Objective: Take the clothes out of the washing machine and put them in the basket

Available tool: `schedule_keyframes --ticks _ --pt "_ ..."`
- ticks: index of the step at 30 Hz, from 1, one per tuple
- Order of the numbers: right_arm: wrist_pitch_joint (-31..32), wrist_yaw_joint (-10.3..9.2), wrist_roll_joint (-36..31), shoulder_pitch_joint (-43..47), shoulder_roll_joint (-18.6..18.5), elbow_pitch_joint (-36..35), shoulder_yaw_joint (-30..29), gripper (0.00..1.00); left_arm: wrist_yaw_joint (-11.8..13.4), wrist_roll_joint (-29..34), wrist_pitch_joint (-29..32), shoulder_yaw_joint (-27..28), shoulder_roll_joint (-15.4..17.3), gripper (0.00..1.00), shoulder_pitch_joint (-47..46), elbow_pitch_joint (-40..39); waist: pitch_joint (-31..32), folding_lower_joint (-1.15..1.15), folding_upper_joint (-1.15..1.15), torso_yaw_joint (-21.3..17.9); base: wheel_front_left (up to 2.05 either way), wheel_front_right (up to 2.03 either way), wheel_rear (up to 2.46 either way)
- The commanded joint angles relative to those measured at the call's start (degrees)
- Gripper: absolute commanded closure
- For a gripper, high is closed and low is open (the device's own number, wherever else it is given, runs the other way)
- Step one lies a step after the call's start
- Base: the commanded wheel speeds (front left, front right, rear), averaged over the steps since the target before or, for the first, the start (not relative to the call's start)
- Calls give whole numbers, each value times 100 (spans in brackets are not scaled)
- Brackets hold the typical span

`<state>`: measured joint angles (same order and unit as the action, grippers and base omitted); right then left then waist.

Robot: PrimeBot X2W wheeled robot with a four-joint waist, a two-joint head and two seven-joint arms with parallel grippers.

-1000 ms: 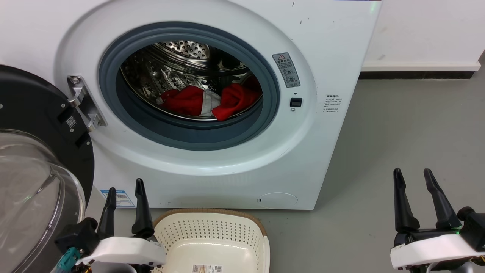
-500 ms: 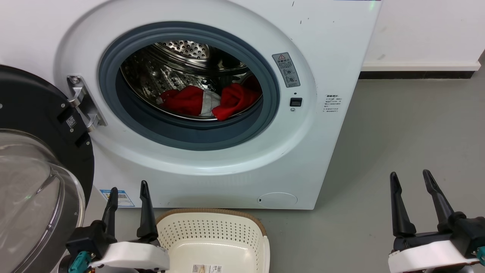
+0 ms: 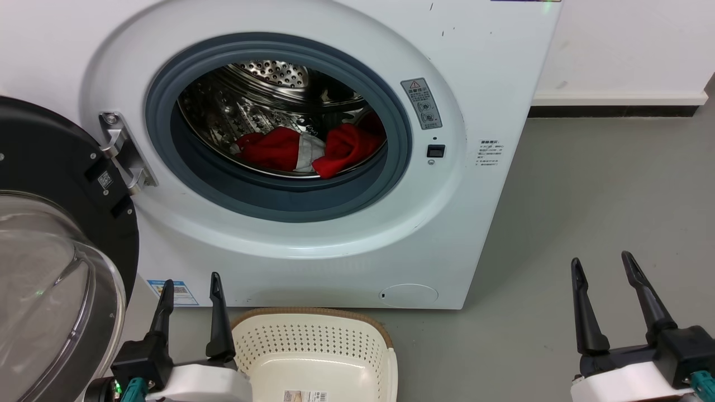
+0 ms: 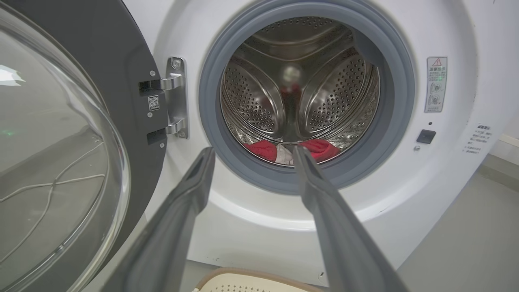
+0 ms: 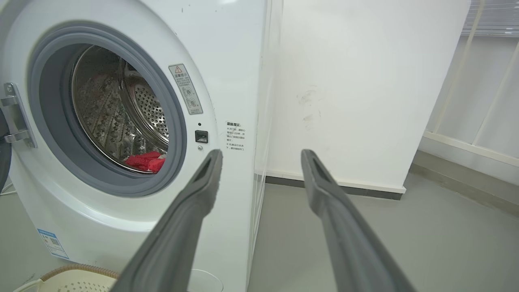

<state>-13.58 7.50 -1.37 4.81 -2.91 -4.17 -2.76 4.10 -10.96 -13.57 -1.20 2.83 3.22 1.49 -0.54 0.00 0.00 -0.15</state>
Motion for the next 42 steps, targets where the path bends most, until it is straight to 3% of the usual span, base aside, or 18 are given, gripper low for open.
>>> schedule_keyframes --ticks 1,12,37,42 --pt "-46 -2 -106 79 4 -52 10 0 32 92 -50 0 8 0 47 -2 5 0 0 2 0 0 0" --pt "-170 -2 -419 145 6 -89 25 0 41 521 -179 -36 8 0 117 48 17 0 0 17 0 0 0" --pt "-163 -3 -217 61 5 -23 94 0 -24 343 -165 35 6 0 -102 413 -107 0 0 -89 0 0 0" --pt "-163 -3 -186 -55 6 -67 135 0 -207 417 -165 75 6 0 -580 843 -357 0 0 -201 0 0 0"
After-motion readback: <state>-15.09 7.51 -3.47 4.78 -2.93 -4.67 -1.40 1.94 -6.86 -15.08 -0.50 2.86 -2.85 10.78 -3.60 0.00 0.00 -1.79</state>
